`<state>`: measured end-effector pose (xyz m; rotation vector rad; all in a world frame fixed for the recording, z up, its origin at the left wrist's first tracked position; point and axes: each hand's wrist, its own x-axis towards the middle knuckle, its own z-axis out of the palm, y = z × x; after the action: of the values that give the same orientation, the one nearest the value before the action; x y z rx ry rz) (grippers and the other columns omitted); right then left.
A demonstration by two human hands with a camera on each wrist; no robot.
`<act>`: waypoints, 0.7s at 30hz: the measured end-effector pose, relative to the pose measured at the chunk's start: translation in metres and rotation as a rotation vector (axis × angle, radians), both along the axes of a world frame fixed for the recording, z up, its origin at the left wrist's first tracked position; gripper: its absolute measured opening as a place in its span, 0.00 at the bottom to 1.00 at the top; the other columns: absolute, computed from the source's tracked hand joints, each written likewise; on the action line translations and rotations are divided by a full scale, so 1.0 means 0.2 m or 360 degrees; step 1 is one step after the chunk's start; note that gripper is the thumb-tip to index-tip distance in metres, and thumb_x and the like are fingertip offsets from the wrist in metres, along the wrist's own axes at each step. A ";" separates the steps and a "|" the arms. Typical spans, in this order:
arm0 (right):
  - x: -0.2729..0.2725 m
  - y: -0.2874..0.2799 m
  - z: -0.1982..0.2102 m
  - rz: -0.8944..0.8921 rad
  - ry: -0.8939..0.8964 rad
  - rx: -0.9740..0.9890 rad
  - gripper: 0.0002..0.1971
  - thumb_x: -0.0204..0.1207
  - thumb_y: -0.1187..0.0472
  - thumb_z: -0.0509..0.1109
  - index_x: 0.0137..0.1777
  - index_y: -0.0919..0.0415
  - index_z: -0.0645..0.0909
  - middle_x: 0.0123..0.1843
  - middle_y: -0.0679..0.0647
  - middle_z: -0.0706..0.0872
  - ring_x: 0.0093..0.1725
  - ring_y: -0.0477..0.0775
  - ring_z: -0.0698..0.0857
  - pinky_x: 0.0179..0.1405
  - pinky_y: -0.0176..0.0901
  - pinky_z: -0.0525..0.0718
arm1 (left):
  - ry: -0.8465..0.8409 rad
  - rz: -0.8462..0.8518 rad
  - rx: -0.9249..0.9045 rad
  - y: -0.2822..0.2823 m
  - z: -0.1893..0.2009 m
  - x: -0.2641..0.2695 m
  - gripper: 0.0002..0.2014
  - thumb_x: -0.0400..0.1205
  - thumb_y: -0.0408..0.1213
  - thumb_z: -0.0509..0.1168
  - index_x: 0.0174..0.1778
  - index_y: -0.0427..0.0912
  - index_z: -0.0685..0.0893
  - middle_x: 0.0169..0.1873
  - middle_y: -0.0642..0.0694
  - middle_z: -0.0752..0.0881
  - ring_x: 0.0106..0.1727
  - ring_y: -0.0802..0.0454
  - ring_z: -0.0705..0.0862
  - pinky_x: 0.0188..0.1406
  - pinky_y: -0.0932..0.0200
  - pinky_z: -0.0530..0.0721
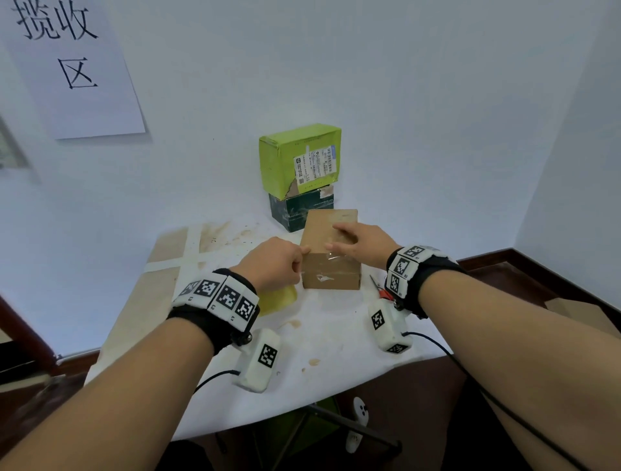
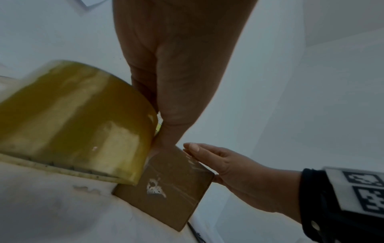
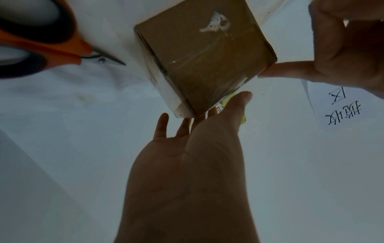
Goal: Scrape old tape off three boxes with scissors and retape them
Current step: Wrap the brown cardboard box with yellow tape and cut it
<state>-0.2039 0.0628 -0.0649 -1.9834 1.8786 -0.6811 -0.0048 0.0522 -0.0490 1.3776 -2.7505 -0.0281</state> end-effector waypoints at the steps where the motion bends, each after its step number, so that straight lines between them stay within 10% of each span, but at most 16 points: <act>1: 0.00 -0.01 0.00 -0.0013 0.0029 -0.0015 0.33 0.76 0.41 0.68 0.78 0.53 0.68 0.76 0.54 0.75 0.74 0.53 0.74 0.71 0.43 0.70 | -0.0001 -0.0004 -0.0013 0.00 0.00 0.00 0.05 0.78 0.30 0.63 0.39 0.37 0.83 0.73 0.58 0.76 0.34 0.58 0.71 0.32 0.65 0.68; 21: -0.04 -0.02 -0.07 0.0006 0.0226 -0.0029 0.32 0.75 0.37 0.66 0.78 0.47 0.70 0.79 0.53 0.70 0.76 0.56 0.70 0.72 0.45 0.67 | 0.0137 0.0016 0.0002 -0.01 -0.04 0.01 0.07 0.77 0.30 0.64 0.34 0.42 0.82 0.72 0.58 0.78 0.31 0.60 0.71 0.30 0.67 0.69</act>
<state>-0.2127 0.0582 -0.0795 -2.0964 1.9540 -0.5721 -0.0037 0.0507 -0.0568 1.3570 -2.6742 -0.0861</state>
